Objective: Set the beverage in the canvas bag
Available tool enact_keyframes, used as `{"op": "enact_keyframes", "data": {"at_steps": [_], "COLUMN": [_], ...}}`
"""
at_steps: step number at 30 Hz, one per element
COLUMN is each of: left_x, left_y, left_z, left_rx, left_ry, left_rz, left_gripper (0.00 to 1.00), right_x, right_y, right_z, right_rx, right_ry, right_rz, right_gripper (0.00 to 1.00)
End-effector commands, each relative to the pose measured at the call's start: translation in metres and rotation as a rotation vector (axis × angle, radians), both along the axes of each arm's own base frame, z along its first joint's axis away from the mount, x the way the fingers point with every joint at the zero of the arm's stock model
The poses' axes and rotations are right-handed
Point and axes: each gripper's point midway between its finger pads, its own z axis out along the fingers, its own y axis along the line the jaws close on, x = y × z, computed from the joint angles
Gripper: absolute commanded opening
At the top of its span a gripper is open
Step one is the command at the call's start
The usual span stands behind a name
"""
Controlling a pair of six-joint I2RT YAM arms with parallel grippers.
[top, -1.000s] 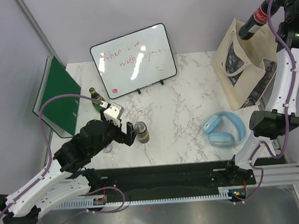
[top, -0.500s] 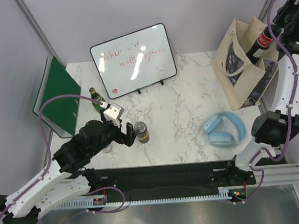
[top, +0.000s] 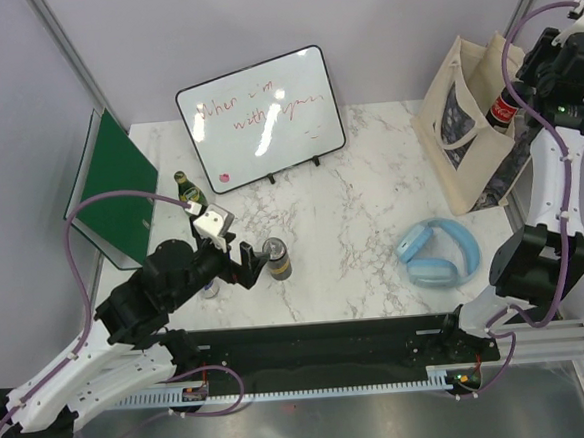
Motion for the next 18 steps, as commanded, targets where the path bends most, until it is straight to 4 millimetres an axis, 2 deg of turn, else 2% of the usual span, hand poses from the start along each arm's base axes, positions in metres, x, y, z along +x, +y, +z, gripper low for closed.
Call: {"op": "enact_keyframes", "data": {"at_steps": [1, 6, 7, 8, 12, 15, 18], "left_x": [0.001, 0.002, 0.001, 0.002, 0.003, 0.002, 0.003], "left_y": [-0.006, -0.004, -0.004, -0.004, -0.004, -0.003, -0.001], "left_z": [0.011, 0.011, 0.011, 0.012, 0.009, 0.012, 0.012], "left_rx": [-0.021, -0.023, -0.021, -0.022, -0.016, -0.022, -0.020], "left_ry": [-0.039, -0.044, -0.043, -0.044, -0.040, -0.047, -0.049], "left_rz": [-0.031, -0.019, -0.020, -0.017, -0.016, -0.015, -0.006], "left_gripper": [1.00, 1.00, 1.00, 1.00, 1.00, 1.00, 1.00], "right_x": [-0.032, -0.017, -0.016, -0.013, -0.003, 0.007, 0.014], "right_y": [0.017, 0.017, 0.018, 0.017, 0.016, 0.013, 0.017], "right_z": [0.127, 0.102, 0.103, 0.093, 0.076, 0.054, 0.040], "right_rx": [-0.164, -0.184, -0.192, -0.187, -0.181, -0.164, -0.170], "right_ry": [-0.408, -0.356, -0.371, -0.358, -0.336, -0.307, -0.298], "right_rz": [0.020, 0.054, 0.060, 0.063, 0.078, 0.084, 0.118], "right_gripper": [0.00, 0.00, 0.00, 0.00, 0.00, 0.00, 0.00]}}
